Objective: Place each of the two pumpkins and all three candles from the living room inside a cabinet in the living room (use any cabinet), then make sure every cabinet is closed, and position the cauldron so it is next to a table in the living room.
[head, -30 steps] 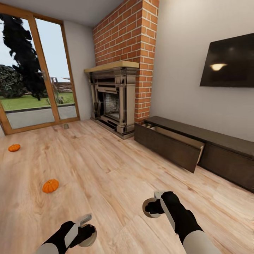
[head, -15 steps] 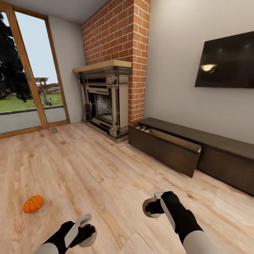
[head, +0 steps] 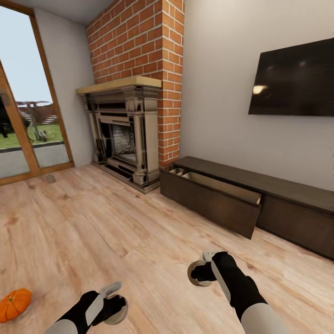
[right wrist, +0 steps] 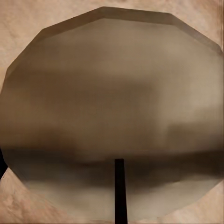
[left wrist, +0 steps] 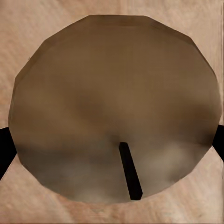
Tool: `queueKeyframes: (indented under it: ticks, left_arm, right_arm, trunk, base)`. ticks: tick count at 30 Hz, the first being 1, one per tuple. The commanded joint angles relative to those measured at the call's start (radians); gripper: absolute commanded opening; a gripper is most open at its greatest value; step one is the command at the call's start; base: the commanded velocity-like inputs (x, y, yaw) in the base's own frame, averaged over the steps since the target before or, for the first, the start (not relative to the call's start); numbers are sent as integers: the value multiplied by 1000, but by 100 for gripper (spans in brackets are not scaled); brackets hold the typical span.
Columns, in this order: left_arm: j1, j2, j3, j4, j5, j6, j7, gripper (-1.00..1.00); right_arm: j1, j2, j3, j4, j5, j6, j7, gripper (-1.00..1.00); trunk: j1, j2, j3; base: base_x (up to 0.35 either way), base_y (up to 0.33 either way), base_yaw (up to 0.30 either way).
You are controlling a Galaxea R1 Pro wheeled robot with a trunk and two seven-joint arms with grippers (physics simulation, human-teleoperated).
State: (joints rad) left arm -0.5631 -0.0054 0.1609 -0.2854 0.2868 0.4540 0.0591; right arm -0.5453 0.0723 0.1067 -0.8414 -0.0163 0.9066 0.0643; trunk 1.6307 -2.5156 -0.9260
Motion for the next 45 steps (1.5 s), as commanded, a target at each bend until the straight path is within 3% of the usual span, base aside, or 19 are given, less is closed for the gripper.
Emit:
queueKeyframes:
  ticks: [1,45]
  left_arm:
    - [0,-1,3,-3,9,6,5,-100]
    - [0,-4,2,-3,8,6,4,-100]
  right_arm:
    - [-1,0,1,-1,-4,5,0,-100]
    - [-1,0,-1,-1,-4,4,0,-100]
  trunk:
    - [0,0,-1]
    - [0,0,-1]
  base:
    - [335,153,-264]
    - [288,220,-264]
